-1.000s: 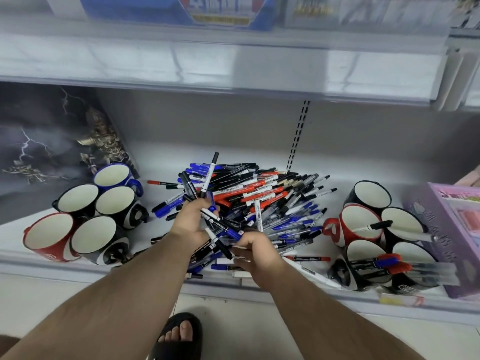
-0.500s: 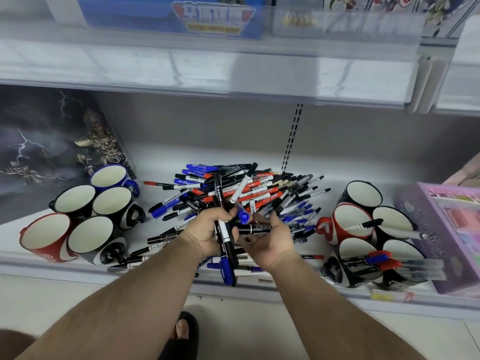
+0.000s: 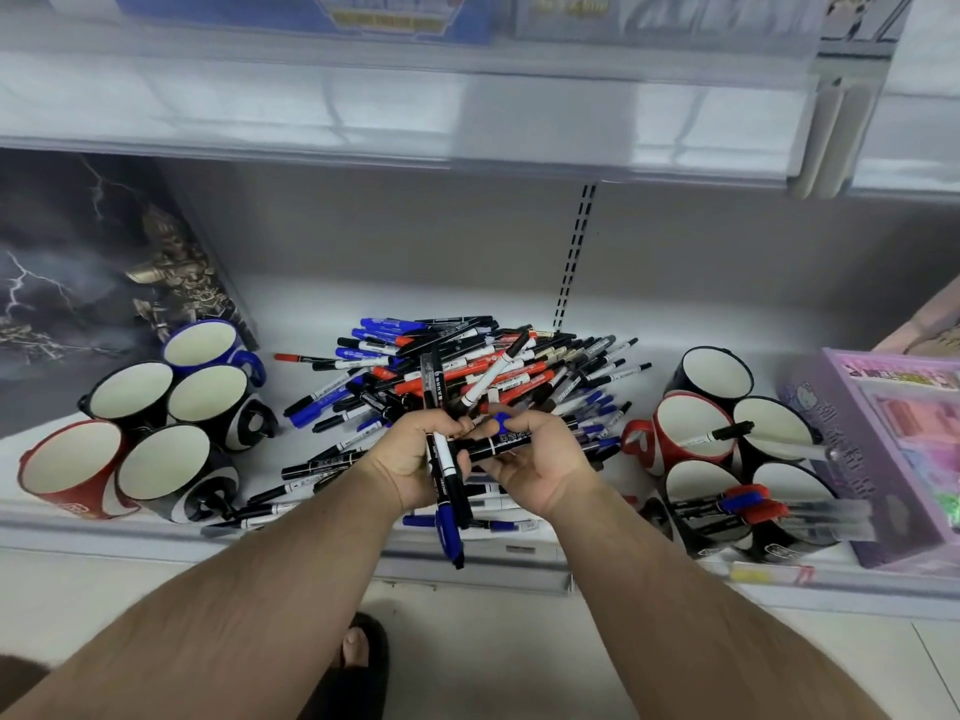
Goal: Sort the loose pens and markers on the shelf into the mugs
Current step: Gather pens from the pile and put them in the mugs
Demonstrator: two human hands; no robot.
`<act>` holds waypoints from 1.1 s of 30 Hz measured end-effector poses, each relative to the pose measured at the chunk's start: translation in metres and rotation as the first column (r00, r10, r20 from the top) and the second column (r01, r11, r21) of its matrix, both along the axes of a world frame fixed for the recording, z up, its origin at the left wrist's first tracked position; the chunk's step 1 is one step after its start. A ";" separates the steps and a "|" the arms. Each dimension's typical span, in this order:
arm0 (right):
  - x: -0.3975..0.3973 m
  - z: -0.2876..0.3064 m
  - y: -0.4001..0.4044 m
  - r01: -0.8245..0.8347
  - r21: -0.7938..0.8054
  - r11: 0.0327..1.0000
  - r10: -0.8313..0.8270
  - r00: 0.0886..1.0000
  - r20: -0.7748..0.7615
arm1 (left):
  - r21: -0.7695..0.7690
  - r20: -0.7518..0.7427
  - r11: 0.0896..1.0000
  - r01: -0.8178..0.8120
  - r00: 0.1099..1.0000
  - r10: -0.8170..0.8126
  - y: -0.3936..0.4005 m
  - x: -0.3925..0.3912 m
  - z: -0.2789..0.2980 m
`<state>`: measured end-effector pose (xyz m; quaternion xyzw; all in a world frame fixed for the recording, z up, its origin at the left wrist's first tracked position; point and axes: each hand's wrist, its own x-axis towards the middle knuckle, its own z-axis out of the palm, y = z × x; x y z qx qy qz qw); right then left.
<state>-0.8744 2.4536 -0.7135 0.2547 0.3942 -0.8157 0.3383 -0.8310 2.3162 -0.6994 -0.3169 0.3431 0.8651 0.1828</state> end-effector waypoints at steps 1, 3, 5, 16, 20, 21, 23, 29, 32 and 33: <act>-0.001 0.001 -0.001 -0.013 0.027 1.000 0.014 1.000 -0.008 | -0.005 0.010 1.000 -0.011 1.000 0.011 -0.001 -0.001 -0.001; -0.007 0.001 -0.001 -0.003 0.070 0.998 0.005 0.999 -0.038 | -0.002 0.034 0.999 -0.045 0.998 0.046 0.000 -0.002 -0.002; -0.015 0.001 0.006 0.038 0.120 0.992 -0.028 0.996 -0.083 | -0.016 0.031 0.995 -0.102 0.994 0.102 -0.002 -0.004 -0.001; -0.026 0.069 0.045 0.040 0.448 0.893 0.121 0.938 -0.325 | -0.114 -0.094 0.993 0.003 0.995 -0.014 0.001 -0.012 0.032; -0.015 0.121 0.053 -0.001 0.488 0.873 0.249 0.861 -0.443 | -0.093 -0.177 0.989 0.118 0.975 -0.133 0.026 0.002 0.068; -0.011 0.134 0.057 -0.012 0.482 0.876 0.265 0.847 -0.461 | -0.074 -0.193 0.990 0.118 0.973 -0.130 0.033 0.008 0.076; -0.003 0.158 0.068 -0.029 0.464 0.885 0.284 0.823 -0.492 | -0.018 -0.226 0.997 0.070 0.971 -0.072 0.044 0.019 0.088; 0.021 0.191 0.094 0.011 0.561 0.828 0.326 0.805 -0.497 | -0.210 -0.202 0.958 0.193 0.951 -0.236 0.069 0.050 0.101; 0.030 0.196 0.106 0.067 0.632 0.772 0.323 0.815 -0.482 | -0.448 -0.173 0.873 0.192 0.940 -0.295 0.069 0.064 0.104; 0.032 0.199 0.111 0.074 0.646 0.760 0.323 0.819 -0.475 | -0.535 -0.165 0.829 0.162 0.942 -0.291 0.066 0.067 0.103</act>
